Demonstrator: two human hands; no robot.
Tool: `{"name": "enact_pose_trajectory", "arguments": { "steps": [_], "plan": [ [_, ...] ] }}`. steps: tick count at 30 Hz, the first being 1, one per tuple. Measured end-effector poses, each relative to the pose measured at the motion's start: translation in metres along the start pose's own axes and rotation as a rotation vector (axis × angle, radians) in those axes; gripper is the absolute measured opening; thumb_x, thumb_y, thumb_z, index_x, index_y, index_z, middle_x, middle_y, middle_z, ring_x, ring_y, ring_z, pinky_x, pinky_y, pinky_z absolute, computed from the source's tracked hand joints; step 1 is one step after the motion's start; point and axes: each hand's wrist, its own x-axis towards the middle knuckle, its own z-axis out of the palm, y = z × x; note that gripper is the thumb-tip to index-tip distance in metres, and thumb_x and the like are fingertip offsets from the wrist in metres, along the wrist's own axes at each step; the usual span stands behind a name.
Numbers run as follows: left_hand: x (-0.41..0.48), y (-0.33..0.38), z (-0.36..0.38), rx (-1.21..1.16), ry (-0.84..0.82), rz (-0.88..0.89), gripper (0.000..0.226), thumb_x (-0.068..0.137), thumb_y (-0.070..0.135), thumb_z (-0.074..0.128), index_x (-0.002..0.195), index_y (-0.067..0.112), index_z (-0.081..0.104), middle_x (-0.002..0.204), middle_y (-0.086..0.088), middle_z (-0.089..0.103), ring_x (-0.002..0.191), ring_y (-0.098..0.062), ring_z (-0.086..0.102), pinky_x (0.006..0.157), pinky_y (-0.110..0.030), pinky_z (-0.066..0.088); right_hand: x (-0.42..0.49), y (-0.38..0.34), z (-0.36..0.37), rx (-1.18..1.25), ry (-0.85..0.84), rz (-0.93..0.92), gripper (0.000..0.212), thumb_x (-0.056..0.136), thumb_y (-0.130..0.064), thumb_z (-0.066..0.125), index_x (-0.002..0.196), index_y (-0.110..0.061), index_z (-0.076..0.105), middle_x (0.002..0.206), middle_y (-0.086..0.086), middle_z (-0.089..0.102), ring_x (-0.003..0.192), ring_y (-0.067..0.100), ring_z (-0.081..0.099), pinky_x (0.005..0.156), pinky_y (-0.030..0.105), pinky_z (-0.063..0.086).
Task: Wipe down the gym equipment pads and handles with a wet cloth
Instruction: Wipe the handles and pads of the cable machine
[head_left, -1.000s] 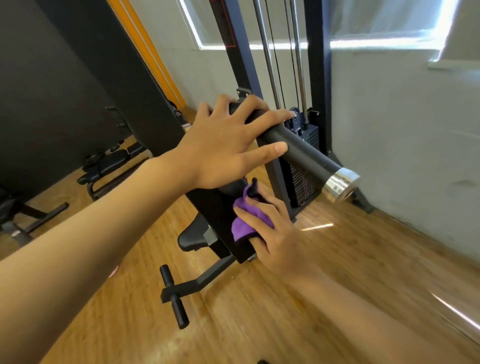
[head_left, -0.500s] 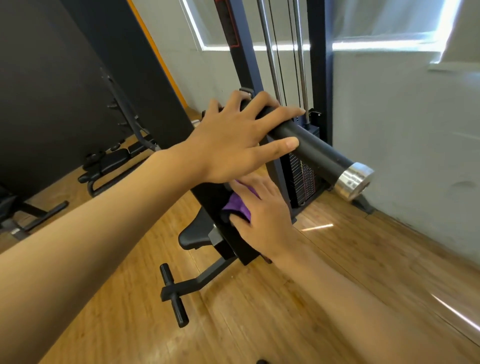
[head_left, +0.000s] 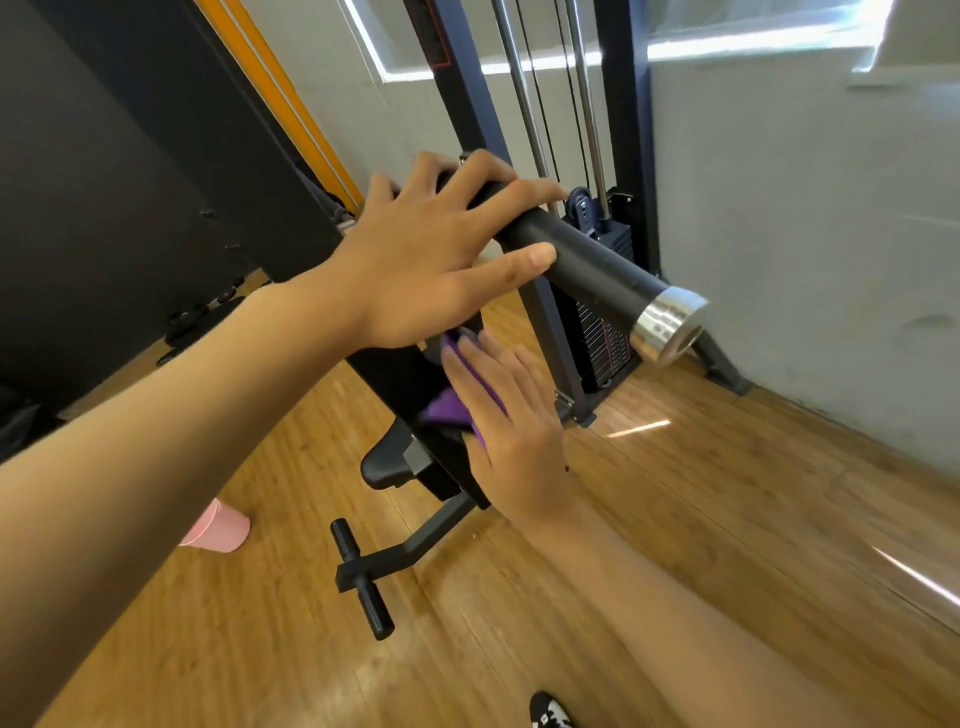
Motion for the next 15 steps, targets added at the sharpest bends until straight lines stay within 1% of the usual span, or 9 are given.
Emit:
{"name": "enact_pose_trajectory", "arguments": {
  "steps": [2, 4, 5, 8, 10, 12, 14, 15],
  "plan": [
    [-0.003, 0.001, -0.001, 0.007, 0.0, -0.004, 0.068, 0.097, 0.071, 0.013, 0.158, 0.044, 0.027, 0.151, 0.006, 0.038, 0.132, -0.026, 0.034, 0.093, -0.039, 0.023, -0.042, 0.011, -0.006, -0.04, 0.034, -0.067, 0.051, 0.098, -0.014, 0.068, 0.146, -0.015, 0.049, 0.149, 0.01, 0.05, 0.147, 0.029, 0.039, 0.117, 0.052, 0.04],
    [-0.003, 0.004, -0.001, 0.009, 0.001, -0.015, 0.068, 0.097, 0.07, 0.013, 0.159, 0.044, 0.027, 0.151, 0.006, 0.039, 0.132, -0.025, 0.035, 0.093, -0.039, 0.023, -0.054, 0.017, -0.012, -0.082, 0.037, -0.099, 0.046, 0.101, -0.018, 0.064, 0.144, -0.018, 0.049, 0.149, 0.009, 0.049, 0.148, 0.028, 0.038, 0.118, 0.051, 0.038],
    [-0.002, 0.006, -0.001, 0.007, 0.001, -0.02, 0.068, 0.097, 0.07, 0.013, 0.159, 0.044, 0.028, 0.15, 0.006, 0.04, 0.132, -0.025, 0.035, 0.092, -0.039, 0.023, -0.046, 0.016, -0.011, -0.068, 0.045, -0.087, 0.046, 0.101, -0.019, 0.064, 0.144, -0.017, 0.049, 0.15, 0.01, 0.049, 0.148, 0.029, 0.038, 0.119, 0.051, 0.036],
    [0.0, 0.007, -0.001, 0.0, 0.001, -0.023, 0.068, 0.097, 0.07, 0.014, 0.159, 0.043, 0.029, 0.15, 0.005, 0.04, 0.134, -0.027, 0.034, 0.093, -0.039, 0.023, -0.006, 0.003, -0.007, 0.039, 0.038, -0.027, 0.059, 0.092, -0.016, 0.073, 0.146, -0.014, 0.05, 0.151, 0.013, 0.051, 0.147, 0.03, 0.04, 0.12, 0.051, 0.033],
    [-0.004, 0.007, -0.002, -0.025, -0.014, -0.026, 0.069, 0.097, 0.069, 0.015, 0.159, 0.043, 0.029, 0.15, 0.005, 0.039, 0.136, -0.027, 0.034, 0.094, -0.04, 0.023, -0.026, 0.007, -0.005, 0.021, 0.05, -0.062, 0.055, 0.097, -0.015, 0.068, 0.147, -0.016, 0.047, 0.151, 0.013, 0.05, 0.149, 0.029, 0.037, 0.12, 0.049, 0.034],
    [-0.007, 0.007, -0.003, -0.036, 0.002, -0.018, 0.069, 0.097, 0.069, 0.015, 0.159, 0.043, 0.029, 0.15, 0.005, 0.04, 0.136, -0.027, 0.034, 0.095, -0.04, 0.024, -0.069, 0.026, -0.009, -0.043, 0.04, -0.1, 0.052, 0.099, -0.017, 0.066, 0.146, -0.018, 0.045, 0.151, 0.012, 0.045, 0.153, 0.026, 0.029, 0.123, 0.047, 0.03],
    [-0.005, 0.009, -0.003, -0.047, 0.011, -0.012, 0.068, 0.097, 0.069, 0.015, 0.159, 0.044, 0.03, 0.15, 0.006, 0.04, 0.136, -0.026, 0.034, 0.095, -0.041, 0.024, -0.09, 0.037, -0.007, -0.117, 0.048, -0.071, 0.06, 0.094, -0.017, 0.069, 0.147, -0.02, 0.042, 0.155, 0.011, 0.038, 0.155, 0.028, 0.024, 0.125, 0.048, 0.025],
    [-0.005, 0.011, -0.002, -0.046, 0.018, -0.014, 0.067, 0.097, 0.069, 0.015, 0.158, 0.044, 0.03, 0.15, 0.006, 0.04, 0.136, -0.026, 0.034, 0.096, -0.041, 0.025, -0.083, 0.033, -0.005, -0.089, 0.075, -0.026, 0.063, 0.093, -0.018, 0.069, 0.149, -0.02, 0.041, 0.157, 0.01, 0.035, 0.154, 0.03, 0.024, 0.124, 0.05, 0.026]
  ]
}}
